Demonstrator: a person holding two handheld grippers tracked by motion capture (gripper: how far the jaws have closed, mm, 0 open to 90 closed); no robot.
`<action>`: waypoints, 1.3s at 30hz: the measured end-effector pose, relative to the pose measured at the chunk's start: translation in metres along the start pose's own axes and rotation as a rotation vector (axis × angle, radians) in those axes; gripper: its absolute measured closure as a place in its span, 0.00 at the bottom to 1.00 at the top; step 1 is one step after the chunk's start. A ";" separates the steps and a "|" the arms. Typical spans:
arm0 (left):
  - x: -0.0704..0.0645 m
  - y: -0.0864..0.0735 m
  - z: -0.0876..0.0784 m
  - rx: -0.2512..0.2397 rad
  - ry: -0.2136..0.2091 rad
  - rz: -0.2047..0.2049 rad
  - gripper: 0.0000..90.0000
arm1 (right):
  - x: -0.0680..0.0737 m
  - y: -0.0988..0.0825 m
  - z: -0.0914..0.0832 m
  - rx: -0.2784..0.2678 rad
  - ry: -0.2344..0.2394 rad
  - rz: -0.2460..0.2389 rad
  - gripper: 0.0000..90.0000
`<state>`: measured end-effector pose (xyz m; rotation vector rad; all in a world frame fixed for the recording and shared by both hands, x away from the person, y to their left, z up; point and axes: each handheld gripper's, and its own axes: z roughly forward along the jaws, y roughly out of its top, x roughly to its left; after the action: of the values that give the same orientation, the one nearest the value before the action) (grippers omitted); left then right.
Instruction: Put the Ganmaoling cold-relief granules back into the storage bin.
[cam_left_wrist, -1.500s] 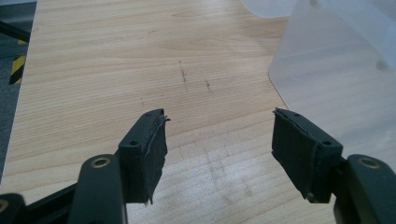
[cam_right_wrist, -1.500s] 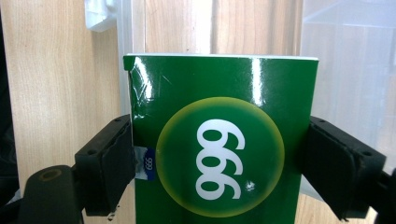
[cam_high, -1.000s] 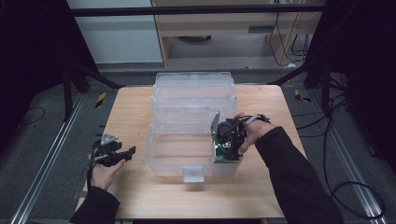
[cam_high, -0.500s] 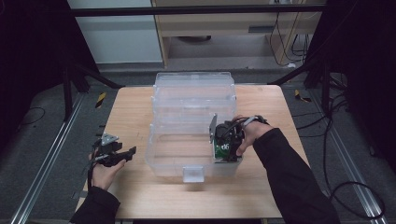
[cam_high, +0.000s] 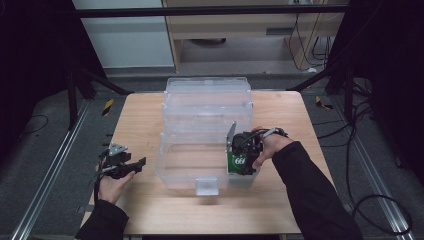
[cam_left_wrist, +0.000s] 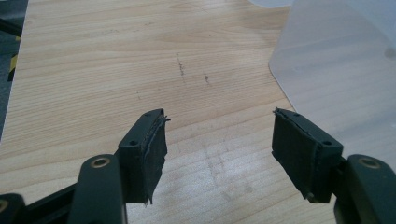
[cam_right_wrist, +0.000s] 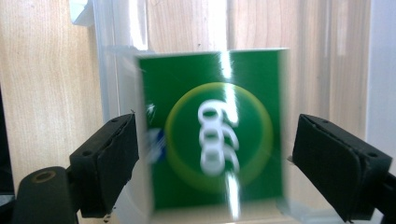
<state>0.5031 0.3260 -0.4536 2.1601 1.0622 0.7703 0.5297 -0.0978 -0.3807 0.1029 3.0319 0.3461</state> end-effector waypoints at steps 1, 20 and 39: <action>0.000 0.000 0.000 0.000 0.000 -0.004 0.38 | 0.000 -0.002 0.000 -0.001 -0.001 0.003 0.17; 0.000 0.000 -0.003 -0.013 0.006 -0.014 0.38 | 0.015 -0.024 -0.034 -0.138 -0.098 0.110 0.23; 0.000 0.001 -0.005 -0.024 0.001 -0.013 0.38 | 0.038 -0.026 -0.031 -0.298 -0.109 0.151 0.29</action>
<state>0.5003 0.3265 -0.4497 2.1310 1.0617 0.7745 0.4874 -0.1273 -0.3595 0.3187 2.8331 0.7721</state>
